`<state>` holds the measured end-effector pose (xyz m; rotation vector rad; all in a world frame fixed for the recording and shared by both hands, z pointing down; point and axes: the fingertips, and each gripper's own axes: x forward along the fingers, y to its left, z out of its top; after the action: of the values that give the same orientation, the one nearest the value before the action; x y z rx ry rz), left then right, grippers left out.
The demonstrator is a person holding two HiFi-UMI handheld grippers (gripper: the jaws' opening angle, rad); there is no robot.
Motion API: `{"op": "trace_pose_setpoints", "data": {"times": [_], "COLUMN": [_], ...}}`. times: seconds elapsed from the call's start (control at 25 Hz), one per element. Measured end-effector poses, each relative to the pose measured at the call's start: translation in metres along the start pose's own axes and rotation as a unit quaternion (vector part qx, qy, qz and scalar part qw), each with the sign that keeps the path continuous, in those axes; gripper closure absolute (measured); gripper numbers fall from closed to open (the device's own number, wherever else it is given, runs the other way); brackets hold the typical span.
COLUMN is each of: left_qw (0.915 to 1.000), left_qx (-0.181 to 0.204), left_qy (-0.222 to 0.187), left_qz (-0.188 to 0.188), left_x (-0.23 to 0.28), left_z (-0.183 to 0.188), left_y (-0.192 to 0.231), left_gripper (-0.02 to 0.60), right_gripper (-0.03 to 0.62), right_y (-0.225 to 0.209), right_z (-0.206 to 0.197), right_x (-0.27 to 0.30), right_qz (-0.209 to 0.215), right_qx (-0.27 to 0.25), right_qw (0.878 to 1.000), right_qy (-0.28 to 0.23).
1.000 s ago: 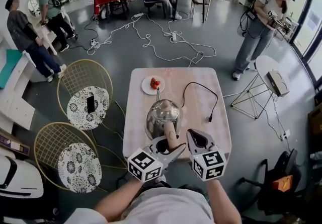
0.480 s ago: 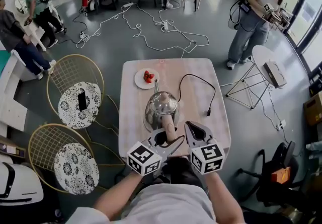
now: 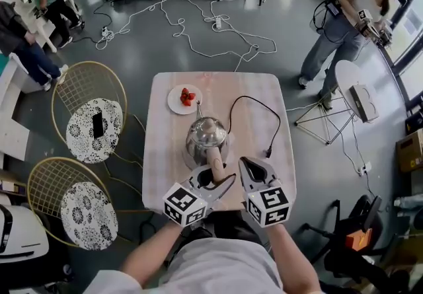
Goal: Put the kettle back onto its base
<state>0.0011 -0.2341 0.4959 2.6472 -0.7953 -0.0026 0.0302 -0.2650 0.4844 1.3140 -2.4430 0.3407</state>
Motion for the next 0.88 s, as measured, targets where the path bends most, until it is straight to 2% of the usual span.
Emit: {"op": "trace_pose_setpoints", "data": {"times": [0.88], "left_qw": [0.9996], "left_qx": [0.002], "left_qy": [0.014], "left_qz": [0.022], "left_x": [0.039], "left_z": [-0.017], "left_y": [0.033], "left_gripper": [0.413], "right_gripper": [0.589], "right_y": [-0.035], "right_z": [-0.016], "right_x": [0.041], "right_qz": [0.029], "right_qx": [0.021], "right_qw": [0.999], "right_qy": [0.030]}}
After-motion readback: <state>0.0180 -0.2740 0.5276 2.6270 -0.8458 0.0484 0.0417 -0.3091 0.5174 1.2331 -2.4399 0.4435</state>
